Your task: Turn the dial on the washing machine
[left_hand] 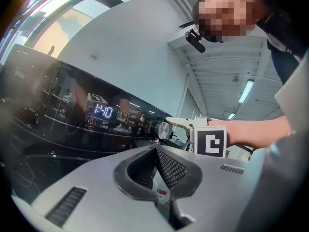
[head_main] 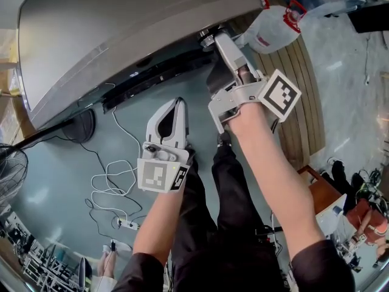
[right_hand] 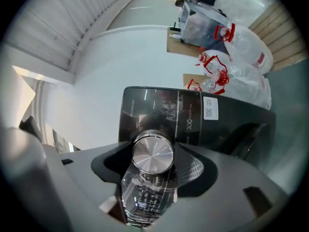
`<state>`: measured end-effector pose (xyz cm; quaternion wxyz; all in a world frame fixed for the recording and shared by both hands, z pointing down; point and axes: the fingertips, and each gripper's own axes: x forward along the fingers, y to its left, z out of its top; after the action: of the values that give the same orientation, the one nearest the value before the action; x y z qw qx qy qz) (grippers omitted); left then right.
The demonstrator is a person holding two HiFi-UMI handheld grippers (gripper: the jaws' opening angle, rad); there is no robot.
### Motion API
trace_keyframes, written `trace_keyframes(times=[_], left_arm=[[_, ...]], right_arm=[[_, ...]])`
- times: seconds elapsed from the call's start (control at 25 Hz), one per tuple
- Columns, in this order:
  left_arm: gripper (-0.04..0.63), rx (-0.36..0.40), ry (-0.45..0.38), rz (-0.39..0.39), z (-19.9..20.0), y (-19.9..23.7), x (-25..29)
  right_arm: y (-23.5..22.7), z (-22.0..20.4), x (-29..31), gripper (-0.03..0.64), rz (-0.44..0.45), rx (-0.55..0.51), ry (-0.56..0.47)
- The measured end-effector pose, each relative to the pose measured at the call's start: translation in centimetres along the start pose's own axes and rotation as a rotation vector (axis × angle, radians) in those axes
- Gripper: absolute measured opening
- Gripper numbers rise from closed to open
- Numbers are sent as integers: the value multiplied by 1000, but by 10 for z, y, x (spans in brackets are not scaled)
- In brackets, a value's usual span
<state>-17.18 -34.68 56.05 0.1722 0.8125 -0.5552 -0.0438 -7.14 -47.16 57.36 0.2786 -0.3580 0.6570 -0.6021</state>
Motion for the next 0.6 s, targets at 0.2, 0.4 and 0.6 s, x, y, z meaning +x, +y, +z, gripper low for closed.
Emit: trace_keyframes(times=[0.2,0.4,0.6], left_arm=[[11,7,-14,13,5,7,0],[9,13,-22,15,8,11,-1],[11,13,-18,10,6,9,-2]], right_arm=[[5,0,2,281,-10,-184,16],[17,-5,9,281,20,-353,41],[29,-10,14,281,55,-436,48]])
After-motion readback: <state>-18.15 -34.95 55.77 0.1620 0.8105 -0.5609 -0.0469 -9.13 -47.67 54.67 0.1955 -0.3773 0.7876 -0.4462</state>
